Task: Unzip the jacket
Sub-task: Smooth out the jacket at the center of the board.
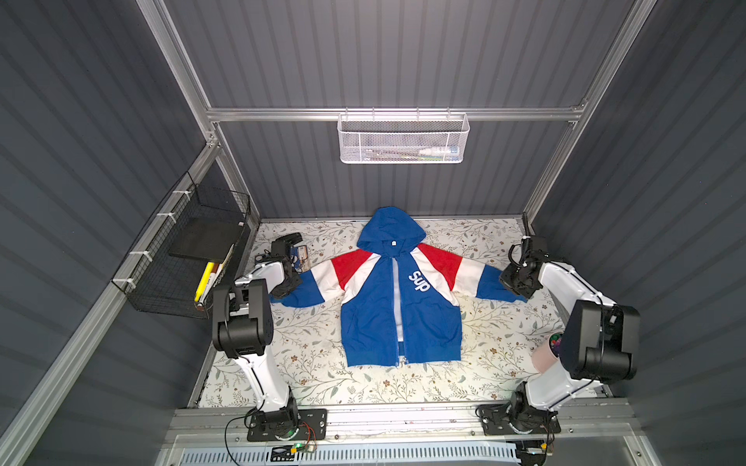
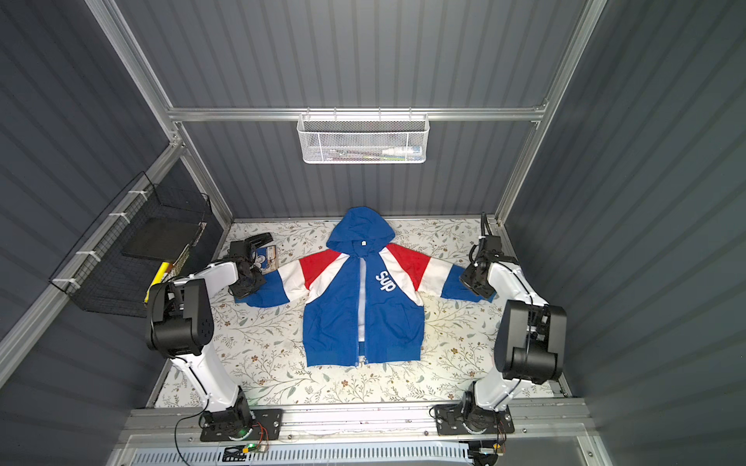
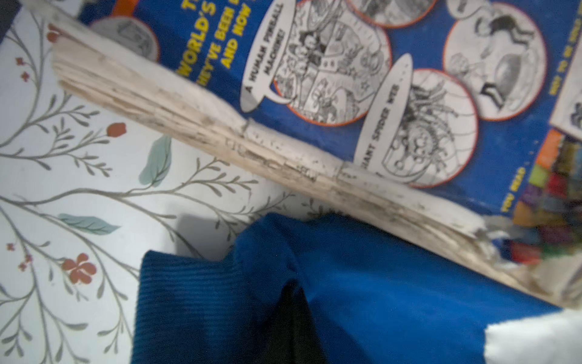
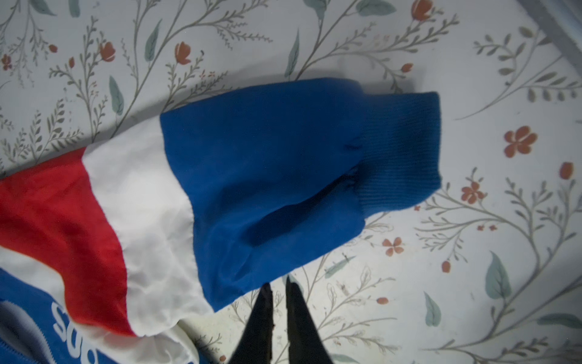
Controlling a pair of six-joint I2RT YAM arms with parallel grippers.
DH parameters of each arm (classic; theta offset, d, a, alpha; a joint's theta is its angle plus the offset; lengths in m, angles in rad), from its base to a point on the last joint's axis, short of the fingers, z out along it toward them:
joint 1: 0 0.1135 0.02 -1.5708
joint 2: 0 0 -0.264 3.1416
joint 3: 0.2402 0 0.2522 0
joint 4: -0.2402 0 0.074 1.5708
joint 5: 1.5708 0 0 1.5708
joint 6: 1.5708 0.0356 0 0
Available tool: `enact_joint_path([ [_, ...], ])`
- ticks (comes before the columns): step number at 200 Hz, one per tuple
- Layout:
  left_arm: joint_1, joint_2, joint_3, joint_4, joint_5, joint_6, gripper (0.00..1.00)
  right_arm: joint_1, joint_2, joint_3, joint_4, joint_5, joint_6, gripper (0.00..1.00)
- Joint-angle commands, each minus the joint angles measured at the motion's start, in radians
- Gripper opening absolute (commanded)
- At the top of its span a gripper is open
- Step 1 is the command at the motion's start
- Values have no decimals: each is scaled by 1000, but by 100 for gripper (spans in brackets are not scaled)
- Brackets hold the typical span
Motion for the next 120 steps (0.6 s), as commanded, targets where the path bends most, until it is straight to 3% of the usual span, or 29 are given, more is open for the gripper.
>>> enact_joint_path([
  [1,7,-8,-25,-52,-21,19,0,-23,65,40,-20,30,27,13],
  [28,7,5,-23,-47,-13,22,0,-36,150,98,-19,13,19,12],
  [55,6,16,-14,-51,-8,29,0,-38,204,147,42,-94,-26,9],
  [120,18,16,-20,-56,-8,35,0,-68,323,209,11,-83,-1,6],
])
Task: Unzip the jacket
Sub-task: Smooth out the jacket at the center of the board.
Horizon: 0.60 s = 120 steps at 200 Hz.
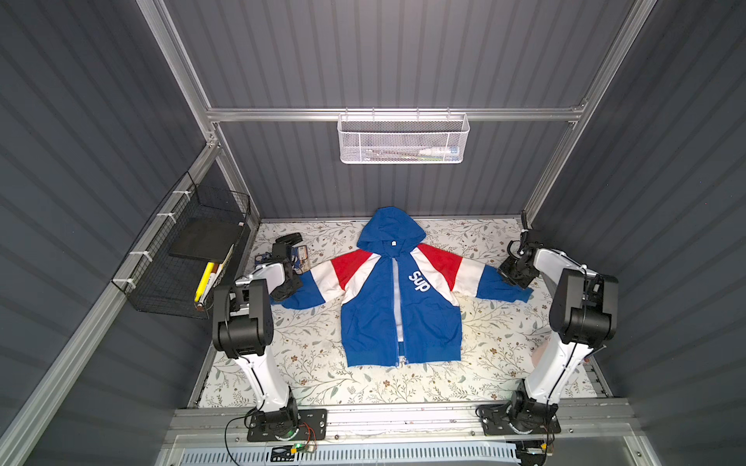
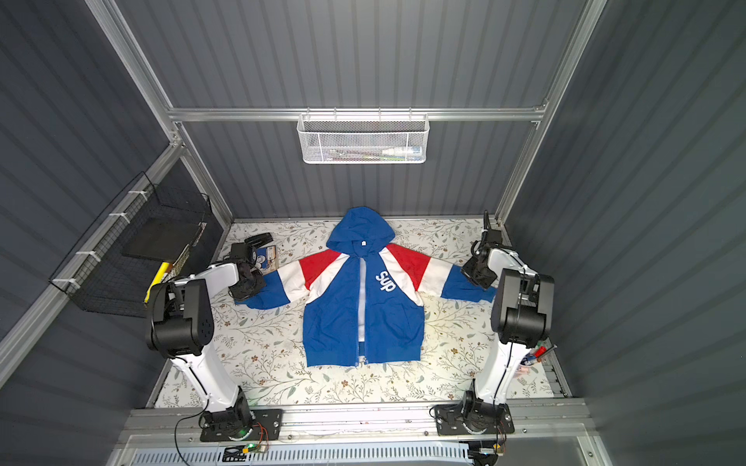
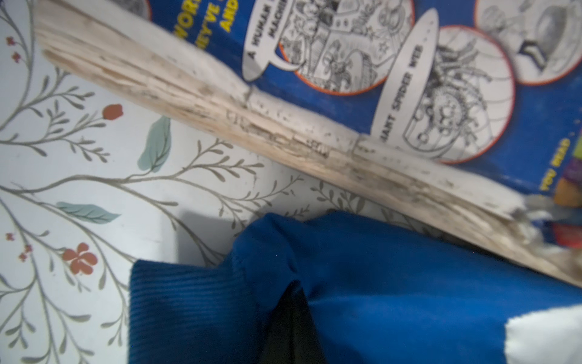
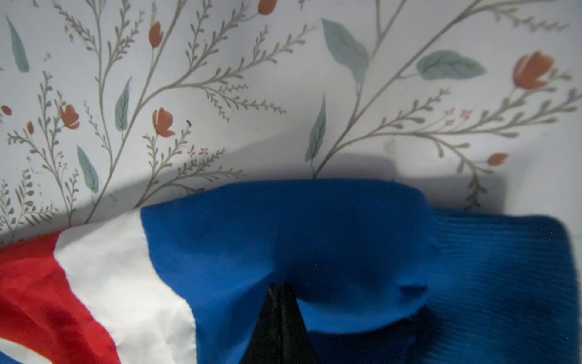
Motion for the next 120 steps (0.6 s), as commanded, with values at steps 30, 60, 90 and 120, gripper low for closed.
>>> enact_joint_path([
  [30,25,6,-36,-45,-7,15,0,-49,49,-4,-54,31,10,5],
  [60,36,1,-51,-45,-11,13,0,-81,44,-34,-53,43,14,4],
  [90,39,1,-58,-46,-16,13,0,-102,54,-37,-64,49,6,4],
  [120,44,1,-61,-48,-25,13,0,-115,63,-24,-80,80,-8,4],
])
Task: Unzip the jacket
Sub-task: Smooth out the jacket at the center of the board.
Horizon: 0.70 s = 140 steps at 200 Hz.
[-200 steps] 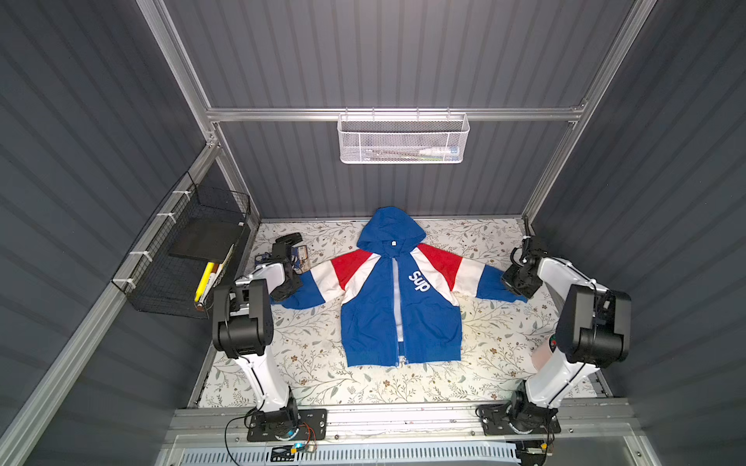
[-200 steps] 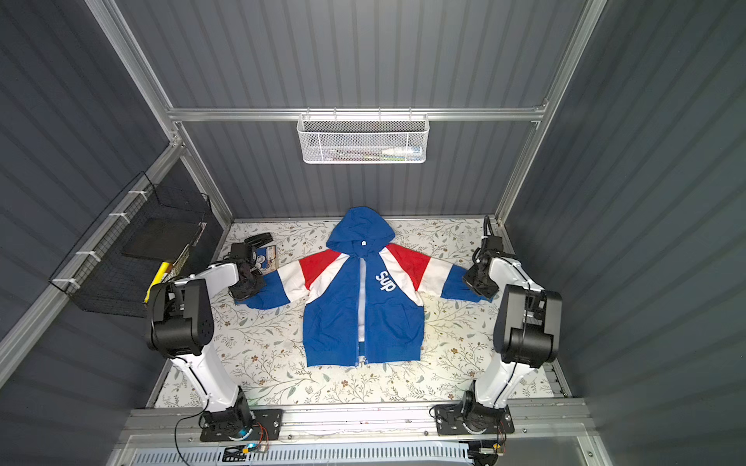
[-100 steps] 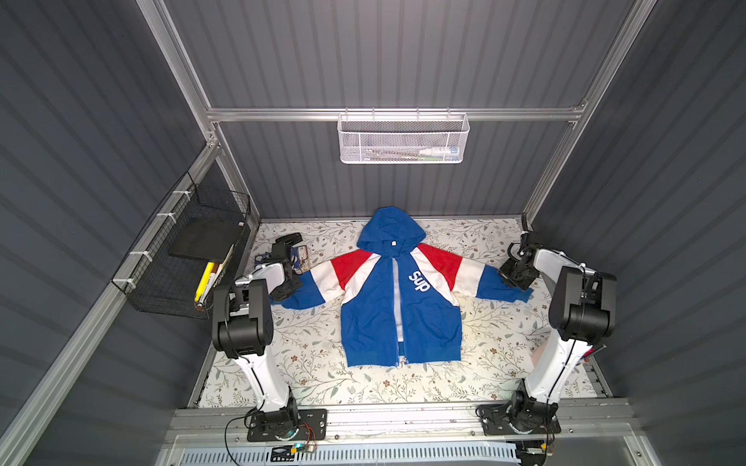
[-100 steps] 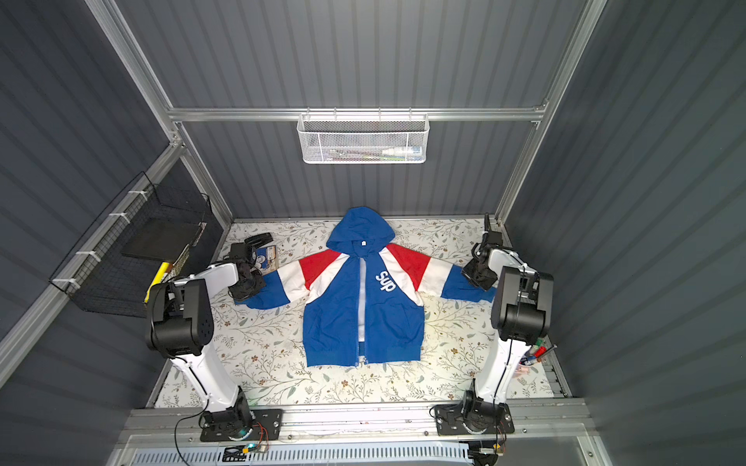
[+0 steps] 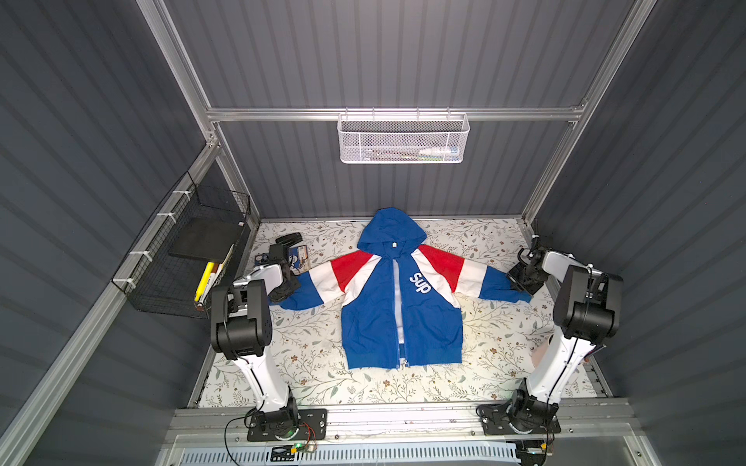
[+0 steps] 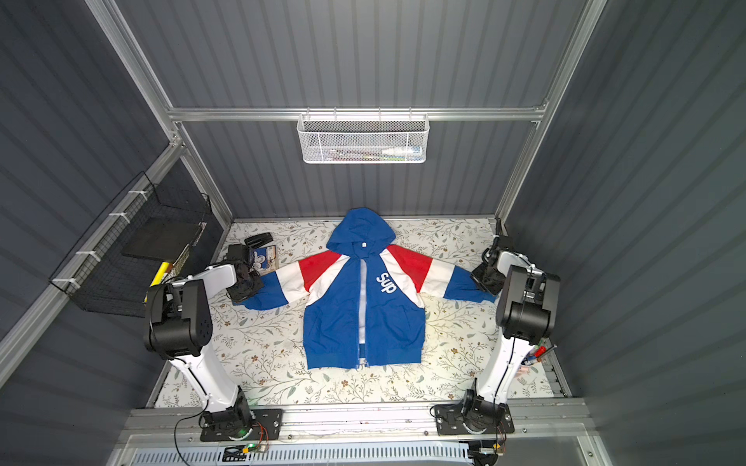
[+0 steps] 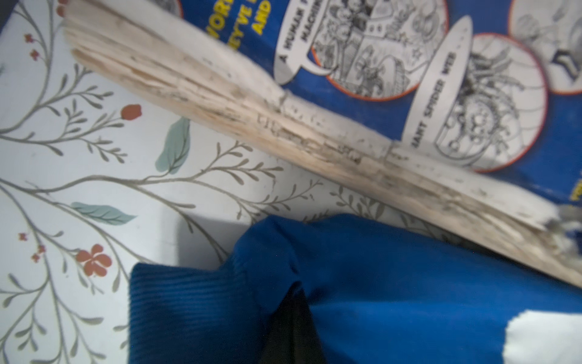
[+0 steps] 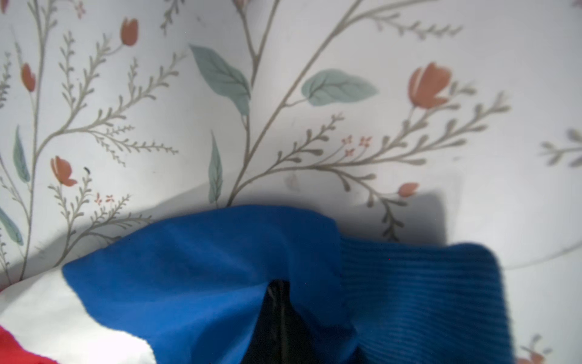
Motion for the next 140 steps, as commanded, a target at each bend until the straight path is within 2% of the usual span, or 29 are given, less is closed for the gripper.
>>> enact_joint_path([
  [1,23,9,-39,-69,-26,13,0,-25,25,-16,-65,80,-14,4],
  [10,24,7,-40,-69,-27,11,2,-27,26,-12,-70,96,-17,4],
  [52,29,-1,-47,-75,-34,10,24,-35,38,13,-95,154,-36,5],
  [79,29,-8,-54,-71,-29,11,38,-36,29,2,-77,131,-43,5],
  [111,30,-11,-46,-71,-26,19,53,-35,-4,-11,-37,79,-63,10],
  [140,29,-4,-34,-61,-6,24,65,-35,-25,-3,-34,82,-71,14],
])
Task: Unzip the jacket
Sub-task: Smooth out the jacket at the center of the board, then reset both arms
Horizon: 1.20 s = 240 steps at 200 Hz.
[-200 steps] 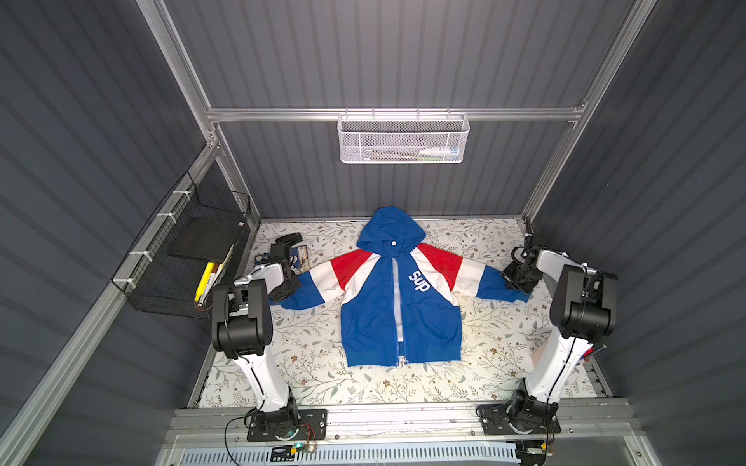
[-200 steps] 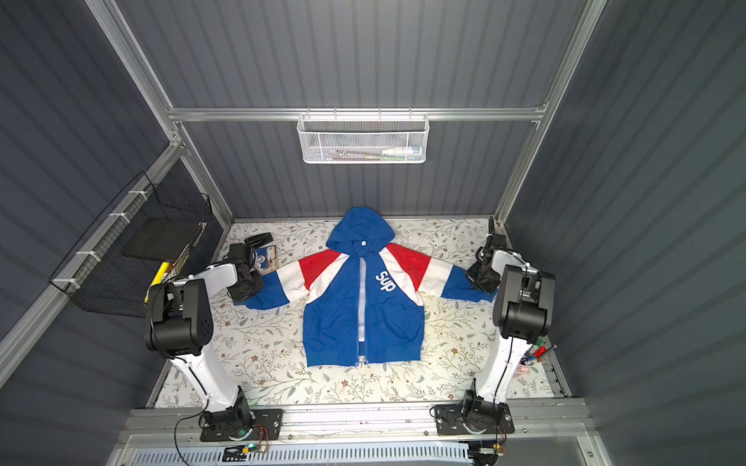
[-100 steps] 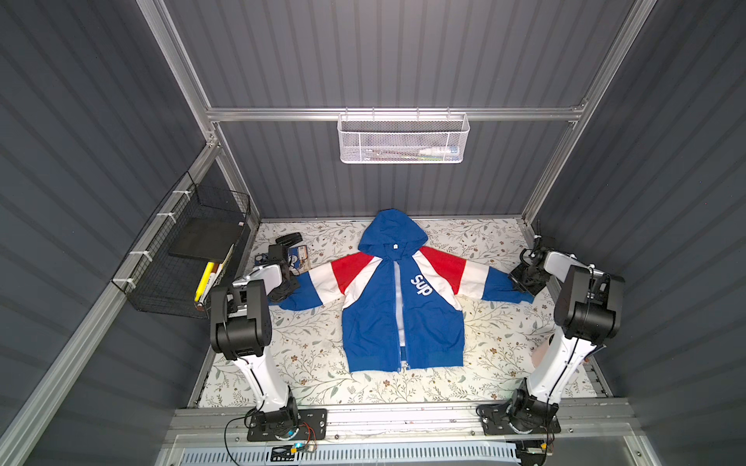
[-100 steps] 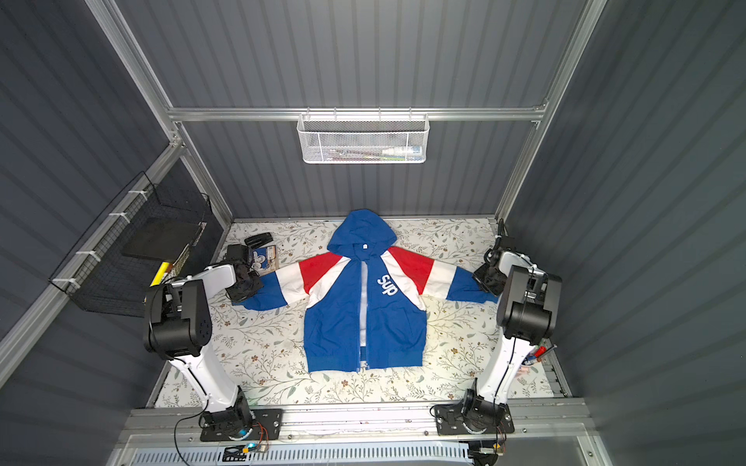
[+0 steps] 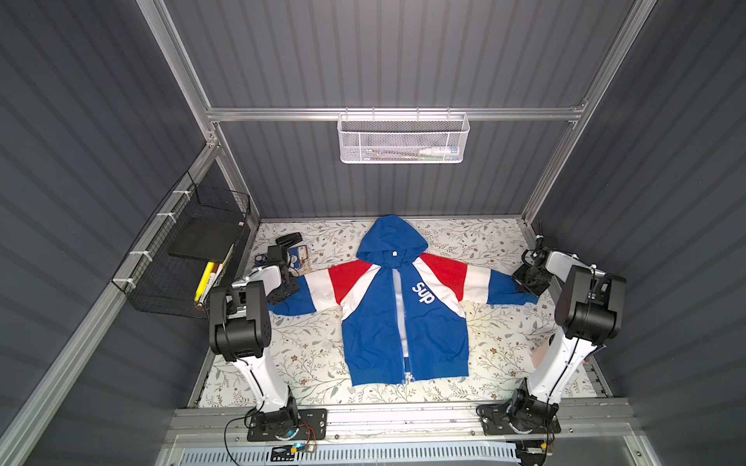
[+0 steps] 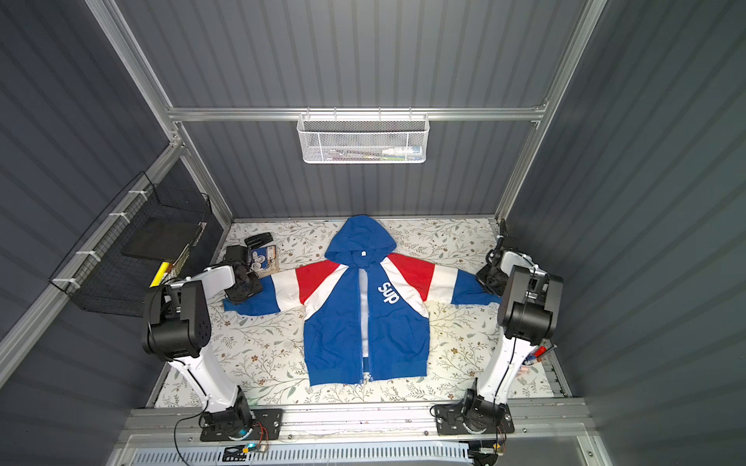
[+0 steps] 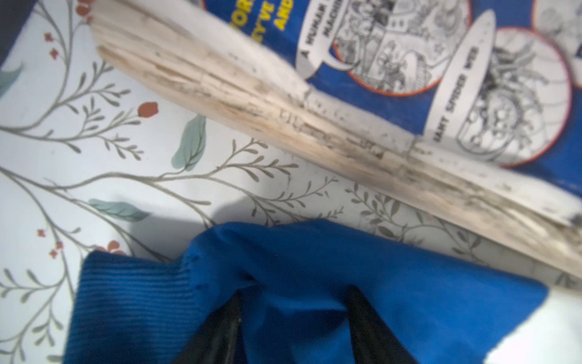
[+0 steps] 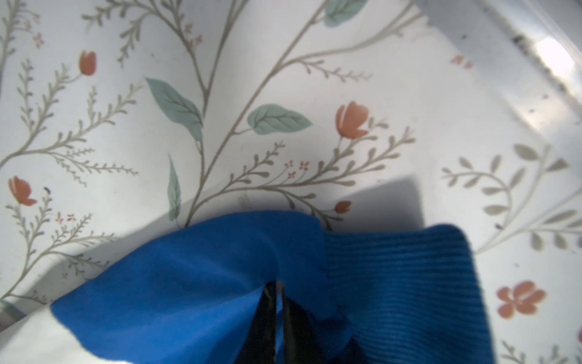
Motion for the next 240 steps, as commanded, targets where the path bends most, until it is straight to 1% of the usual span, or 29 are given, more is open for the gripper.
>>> enact_joint_path([
  [1,20,10,-16,-64,-1,8,66,-14,-24,-12,-12,23,-21,14],
  [16,20,10,-13,-41,17,13,71,-12,-40,-20,2,9,-24,16],
  [38,19,-22,8,-7,75,35,81,1,-93,-54,58,-38,-36,20],
  [59,19,-64,60,-5,115,64,89,38,-157,-67,90,-38,-67,29],
  [69,19,-83,91,-10,121,84,91,59,-189,-71,96,-27,-80,37],
  [77,19,-99,111,-10,129,100,92,76,-213,-76,100,-24,-90,46],
  [81,19,-107,120,-13,133,110,94,85,-229,-79,100,-26,-96,51],
  [91,18,-128,135,-13,151,123,99,108,-258,-88,103,-25,-108,57],
  [101,17,-159,134,-4,175,142,99,138,-297,-101,108,-22,-124,63],
  [126,-2,-275,83,70,258,166,99,229,-407,-140,128,-24,-170,78],
  [139,-30,-351,52,128,306,179,99,284,-471,-165,140,-21,-207,85],
  [141,-37,-366,43,138,314,182,99,295,-480,-166,140,-21,-213,86],
  [147,-63,-416,17,191,331,194,99,324,-511,-177,162,-21,-235,96],
  [150,-77,-442,0,218,331,198,99,337,-525,-183,172,-20,-245,98],
  [166,-134,-570,-86,357,320,213,99,378,-595,-216,200,-6,-255,99],
  [179,-136,-633,-140,410,327,208,99,378,-652,-255,235,0,-239,99],
  [184,-135,-645,-153,416,336,158,99,379,-675,-276,256,10,-236,99],
  [187,-134,-653,-158,419,329,151,99,379,-688,-286,267,17,-233,99],
  [209,-130,-710,-215,489,280,153,99,377,-767,-424,418,73,-240,99],
  [214,-130,-726,-236,524,284,156,99,376,-810,-462,462,92,-242,99],
  [227,-128,-747,-269,590,294,170,99,376,-857,-551,573,164,-253,99],
  [240,-129,-745,-273,610,273,168,99,372,-894,-607,626,171,-291,99],
])
